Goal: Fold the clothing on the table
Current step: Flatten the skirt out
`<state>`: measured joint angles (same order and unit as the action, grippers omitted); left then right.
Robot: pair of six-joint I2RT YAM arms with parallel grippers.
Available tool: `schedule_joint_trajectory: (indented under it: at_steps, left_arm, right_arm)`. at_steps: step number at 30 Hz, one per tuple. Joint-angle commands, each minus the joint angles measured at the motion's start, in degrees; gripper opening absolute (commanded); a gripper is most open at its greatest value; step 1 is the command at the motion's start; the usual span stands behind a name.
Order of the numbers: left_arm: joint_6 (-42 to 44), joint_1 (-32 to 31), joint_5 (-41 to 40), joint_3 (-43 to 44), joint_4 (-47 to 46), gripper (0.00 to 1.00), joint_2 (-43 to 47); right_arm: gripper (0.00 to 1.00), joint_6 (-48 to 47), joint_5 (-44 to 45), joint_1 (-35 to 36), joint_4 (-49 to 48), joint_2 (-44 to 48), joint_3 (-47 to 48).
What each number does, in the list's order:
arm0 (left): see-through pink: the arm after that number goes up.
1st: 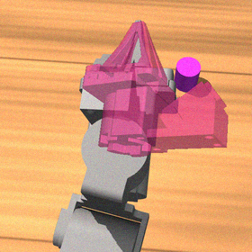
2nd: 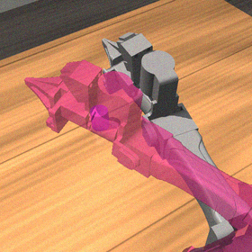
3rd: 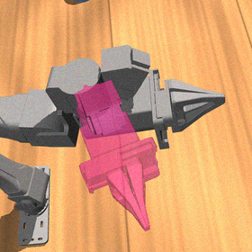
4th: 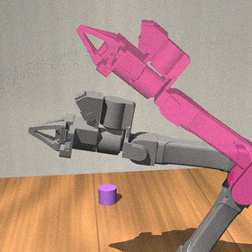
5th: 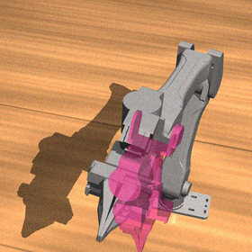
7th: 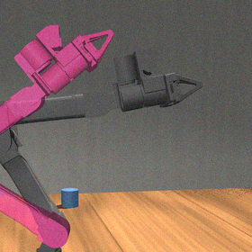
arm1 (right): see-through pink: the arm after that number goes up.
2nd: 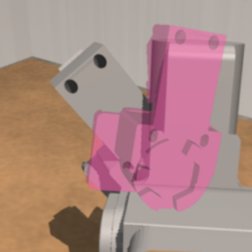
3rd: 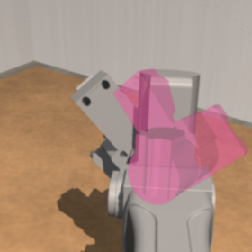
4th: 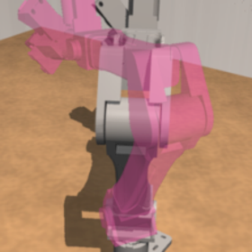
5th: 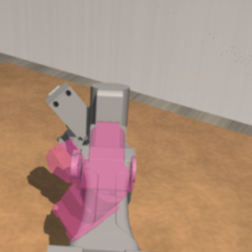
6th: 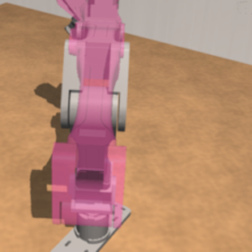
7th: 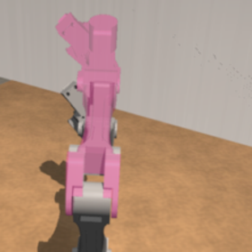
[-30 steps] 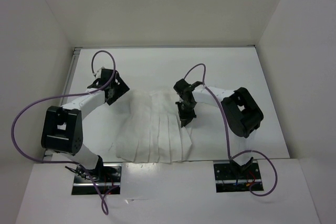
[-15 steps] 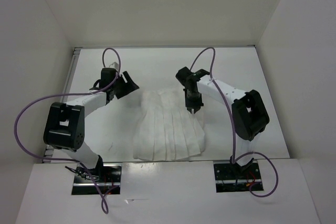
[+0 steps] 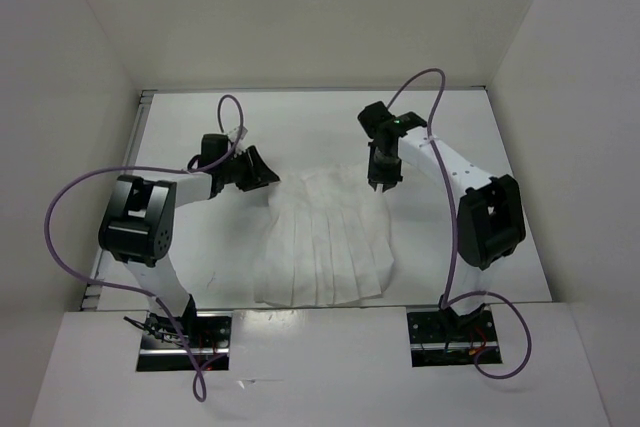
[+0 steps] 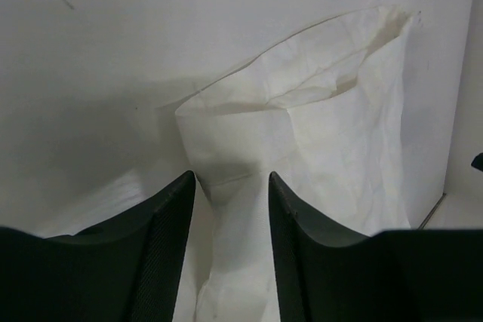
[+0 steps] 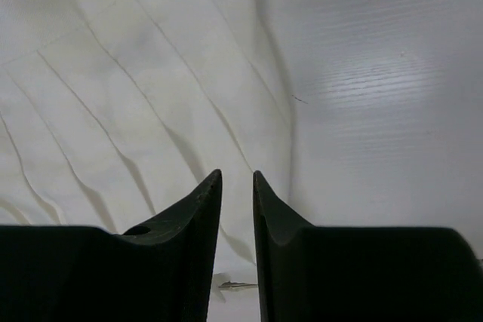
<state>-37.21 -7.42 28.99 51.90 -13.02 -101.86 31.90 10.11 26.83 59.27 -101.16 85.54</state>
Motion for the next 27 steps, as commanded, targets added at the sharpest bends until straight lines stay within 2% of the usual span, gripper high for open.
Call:
schedule_joint_trajectory:
  at_steps: [1,4,5,9,17,27]
  left_arm:
    - [2.06,0.21,5.36,1.89,-4.65,0.51,-1.67]
    - [2.06,-0.84,5.37,1.89,-4.65,0.44,-3.6]
    - [2.06,-0.84,5.37,1.89,-4.65,0.36,-4.13]
    - [0.83,-0.84,6.87,2.5,-6.76,0.0,-6.41]
    - [0.82,-0.84,5.72,3.03,-5.35,0.0,-4.65]
    - [0.82,-0.84,6.25,3.56,-4.83,0.0,-5.19]
  right_arm:
    - [0.29,-0.35,0.09,-1.42,-0.28,3.08,1.22]
    - [0.34,-0.35,0.09,-3.18,-1.43,3.08,1.21]
    - [0.42,-0.35,0.09,-4.49,-3.17,3.08,1.21]
    - [0.59,-4.63,-3.16,-6.43,-11.85,2.55,1.74]
    - [0.61,-14.14,3.33,-7.05,-22.25,-7.8,4.02]
    - [0.54,-17.49,0.53,-8.81,-30.44,-12.65,2.79]
